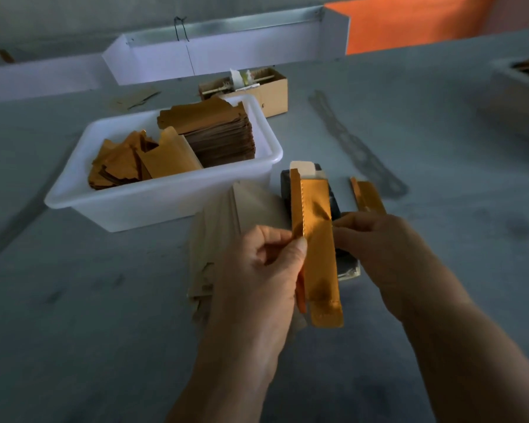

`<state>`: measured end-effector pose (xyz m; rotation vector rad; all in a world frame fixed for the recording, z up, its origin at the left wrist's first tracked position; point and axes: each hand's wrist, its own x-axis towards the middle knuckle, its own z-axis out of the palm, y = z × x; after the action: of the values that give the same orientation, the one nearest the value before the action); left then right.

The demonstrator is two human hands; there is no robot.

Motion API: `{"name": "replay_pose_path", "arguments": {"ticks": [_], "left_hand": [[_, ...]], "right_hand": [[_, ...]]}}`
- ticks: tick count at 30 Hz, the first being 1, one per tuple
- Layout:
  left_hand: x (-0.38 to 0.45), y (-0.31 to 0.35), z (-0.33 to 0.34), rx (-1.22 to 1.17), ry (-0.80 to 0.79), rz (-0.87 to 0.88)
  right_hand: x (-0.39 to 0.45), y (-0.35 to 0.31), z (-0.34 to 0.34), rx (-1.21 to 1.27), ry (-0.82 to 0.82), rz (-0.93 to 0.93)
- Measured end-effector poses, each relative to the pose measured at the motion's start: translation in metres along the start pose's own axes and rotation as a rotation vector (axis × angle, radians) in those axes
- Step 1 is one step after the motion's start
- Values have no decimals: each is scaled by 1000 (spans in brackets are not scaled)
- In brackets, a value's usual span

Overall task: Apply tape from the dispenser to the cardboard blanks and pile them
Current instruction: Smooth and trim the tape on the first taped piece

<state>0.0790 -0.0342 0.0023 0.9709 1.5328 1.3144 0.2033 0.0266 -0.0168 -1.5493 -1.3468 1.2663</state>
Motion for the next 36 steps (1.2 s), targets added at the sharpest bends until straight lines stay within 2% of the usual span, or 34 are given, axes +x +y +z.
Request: {"name": "replay_pose_path", "arguments": {"ticks": [5, 7, 11, 16, 22, 26, 30, 36], "left_hand": [[3, -9, 5, -79, 2, -105], [5, -12, 4, -120, 6, -133], [9, -14, -1, -210, 14, -148], [10, -13, -6, -217, -37, -107], [10, -7, 2, -155, -139, -8], [13, -8, 6, -54, -207, -1], [13, -10, 6, -4, -212, 19], [17, -7, 7, 30, -182, -20]], "right_hand": [[-7, 3, 4, 399, -61, 22], [-9, 5, 2, 442, -39, 4], [-17, 7, 0, 50, 169, -116], [-29, 19, 6, -240, 266, -253], [-32, 28, 17, -262, 356, -316], [-32, 34, 23, -186, 371, -318], [-31, 38, 23, -178, 377, -330], [-28, 31, 22, -314, 411, -416]]}}
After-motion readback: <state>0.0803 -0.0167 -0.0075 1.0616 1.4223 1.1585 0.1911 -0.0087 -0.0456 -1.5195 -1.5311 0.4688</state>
